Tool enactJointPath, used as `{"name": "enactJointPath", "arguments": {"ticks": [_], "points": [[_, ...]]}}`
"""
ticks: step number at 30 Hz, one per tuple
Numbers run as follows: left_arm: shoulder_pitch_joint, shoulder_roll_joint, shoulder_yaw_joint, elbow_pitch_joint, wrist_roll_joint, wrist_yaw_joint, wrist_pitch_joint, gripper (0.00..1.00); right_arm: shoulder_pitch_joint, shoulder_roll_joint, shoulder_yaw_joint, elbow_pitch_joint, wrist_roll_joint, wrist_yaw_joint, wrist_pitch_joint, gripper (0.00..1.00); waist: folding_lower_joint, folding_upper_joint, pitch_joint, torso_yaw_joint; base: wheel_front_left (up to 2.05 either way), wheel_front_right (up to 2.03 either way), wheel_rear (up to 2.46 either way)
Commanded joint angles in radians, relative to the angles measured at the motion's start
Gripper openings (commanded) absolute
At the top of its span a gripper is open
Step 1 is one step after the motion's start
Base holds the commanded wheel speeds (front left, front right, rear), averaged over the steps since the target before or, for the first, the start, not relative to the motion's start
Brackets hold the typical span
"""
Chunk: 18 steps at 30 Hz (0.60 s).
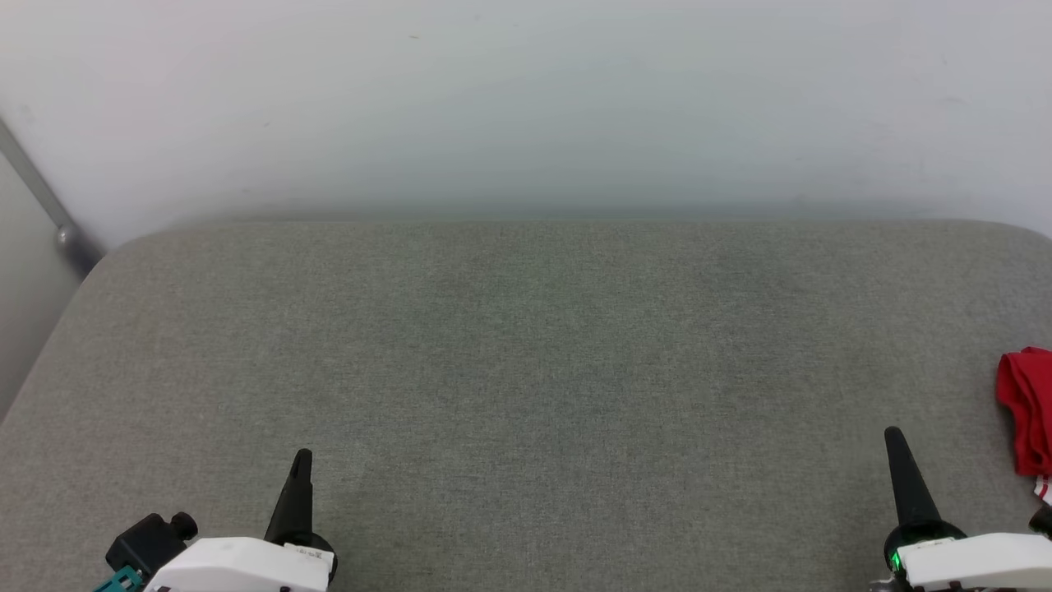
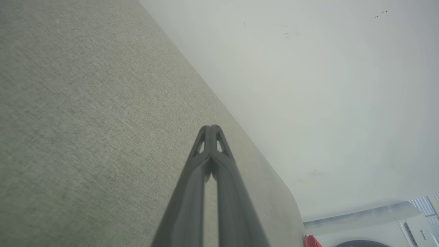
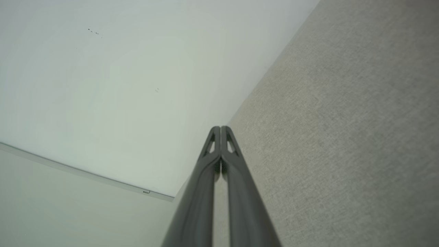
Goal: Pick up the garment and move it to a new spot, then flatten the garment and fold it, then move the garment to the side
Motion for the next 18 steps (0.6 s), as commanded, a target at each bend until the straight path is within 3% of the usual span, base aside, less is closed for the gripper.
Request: {"name": "enactJointPath", "arguments": {"ticks": [1,18], "points": [[-0.024,0.005,0.007,-0.002,-0.035,-0.007,0.008,0.0,-0.034,-0.009,0.0,-0.005,0.033,0.0,0.006,0.0,0.0,-0.0001,0.001,-0.001,0.0,0.0,0.0],[-0.067,-0.001,0.038,0.023,-0.228,-0.037,0.056,0.0,-0.08,-0.008,-0.004,0.025,0.206,0.0,0.054,0.0,0.0,-0.0001,0.011,-0.008,0.0,0.0,0.0]]}}
